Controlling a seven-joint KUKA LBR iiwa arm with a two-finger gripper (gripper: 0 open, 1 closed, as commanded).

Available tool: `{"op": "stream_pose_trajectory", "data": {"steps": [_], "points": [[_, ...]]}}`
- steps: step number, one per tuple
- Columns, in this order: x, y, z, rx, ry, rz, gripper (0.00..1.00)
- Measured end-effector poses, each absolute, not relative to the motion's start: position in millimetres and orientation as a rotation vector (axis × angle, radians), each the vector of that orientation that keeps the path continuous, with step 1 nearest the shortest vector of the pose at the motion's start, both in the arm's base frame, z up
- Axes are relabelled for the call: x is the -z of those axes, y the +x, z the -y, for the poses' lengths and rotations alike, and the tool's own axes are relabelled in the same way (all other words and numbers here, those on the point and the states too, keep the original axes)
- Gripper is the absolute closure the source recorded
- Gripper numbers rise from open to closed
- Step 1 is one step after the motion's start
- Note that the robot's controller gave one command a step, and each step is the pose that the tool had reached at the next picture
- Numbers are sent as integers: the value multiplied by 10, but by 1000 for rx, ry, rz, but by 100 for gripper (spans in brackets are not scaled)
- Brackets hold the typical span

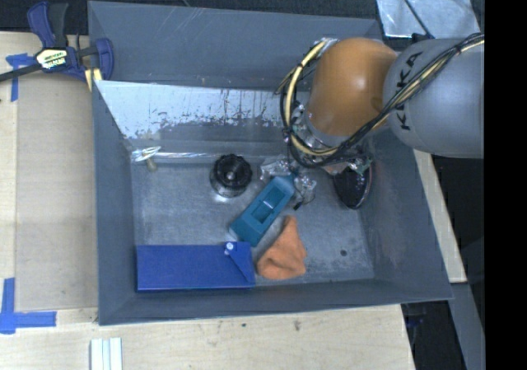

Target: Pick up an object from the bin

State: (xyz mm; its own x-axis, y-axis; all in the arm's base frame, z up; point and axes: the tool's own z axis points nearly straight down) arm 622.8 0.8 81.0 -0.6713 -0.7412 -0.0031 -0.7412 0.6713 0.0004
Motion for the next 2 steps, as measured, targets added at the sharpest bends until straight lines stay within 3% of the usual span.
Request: {"op": "stream_pose_trajectory", "data": {"steps": [2], "points": [[-1218,6214,0,-4,-1269,-2879,100]]}}
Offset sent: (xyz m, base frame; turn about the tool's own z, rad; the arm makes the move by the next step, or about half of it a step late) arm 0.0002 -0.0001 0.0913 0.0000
